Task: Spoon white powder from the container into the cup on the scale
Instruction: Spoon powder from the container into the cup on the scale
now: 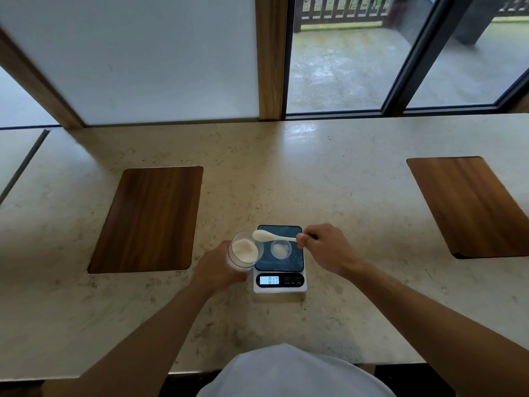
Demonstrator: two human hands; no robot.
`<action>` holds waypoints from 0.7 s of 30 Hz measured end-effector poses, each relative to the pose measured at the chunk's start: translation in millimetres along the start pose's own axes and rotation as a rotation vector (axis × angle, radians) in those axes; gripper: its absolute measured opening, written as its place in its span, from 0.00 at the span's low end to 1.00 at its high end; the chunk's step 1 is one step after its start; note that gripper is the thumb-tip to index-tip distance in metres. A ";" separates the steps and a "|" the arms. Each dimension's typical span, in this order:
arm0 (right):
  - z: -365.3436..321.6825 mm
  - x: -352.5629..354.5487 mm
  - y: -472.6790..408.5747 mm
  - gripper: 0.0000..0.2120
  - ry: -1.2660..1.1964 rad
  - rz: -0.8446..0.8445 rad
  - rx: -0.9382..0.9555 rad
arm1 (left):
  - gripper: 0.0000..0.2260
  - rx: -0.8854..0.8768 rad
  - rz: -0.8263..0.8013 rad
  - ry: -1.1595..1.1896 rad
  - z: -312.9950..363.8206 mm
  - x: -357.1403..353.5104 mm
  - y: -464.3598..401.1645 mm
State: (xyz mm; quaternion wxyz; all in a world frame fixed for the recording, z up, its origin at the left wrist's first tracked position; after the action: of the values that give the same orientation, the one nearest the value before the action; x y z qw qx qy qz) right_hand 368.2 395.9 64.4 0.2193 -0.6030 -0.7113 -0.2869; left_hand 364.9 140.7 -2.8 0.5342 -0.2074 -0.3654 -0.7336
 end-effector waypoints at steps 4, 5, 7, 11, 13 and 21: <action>8.5 1.7 -1.3 0.14 0.011 0.016 -0.023 | 0.24 0.033 0.030 0.036 -3.4 3.1 3.6; 10.8 0.8 -1.2 0.15 0.017 0.016 -0.028 | 0.25 0.048 0.037 0.043 -4.7 3.4 4.6; 16.0 -1.2 0.1 0.15 0.033 0.009 -0.041 | 0.28 0.077 0.040 0.048 -6.5 3.3 6.6; 26.3 -3.7 3.3 0.15 0.055 0.001 -0.077 | 0.31 0.094 0.049 0.043 -7.8 4.3 8.6; 31.0 -5.3 3.8 0.15 0.062 0.004 -0.099 | 0.32 0.097 0.057 0.041 -7.3 5.7 9.7; 49.8 -16.7 0.3 0.14 0.119 0.008 -0.173 | 0.31 0.137 0.055 0.039 -7.3 9.9 12.6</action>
State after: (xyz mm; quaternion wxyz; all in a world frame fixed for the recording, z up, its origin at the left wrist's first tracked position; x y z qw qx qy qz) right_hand 373.1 417.2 16.7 0.2096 -0.6044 -0.6671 -0.3817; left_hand 373.9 126.9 3.3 0.5742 -0.1658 -0.3985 -0.6957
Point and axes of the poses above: each hand's wrist, its own y-axis away from the middle knuckle, its own x-axis out of the back of the hand, z = x × y, the point moved 3 cm from there along -y, towards the middle knuckle, and after that the axes turned 6 degrees about x, right-handed, at the moved point
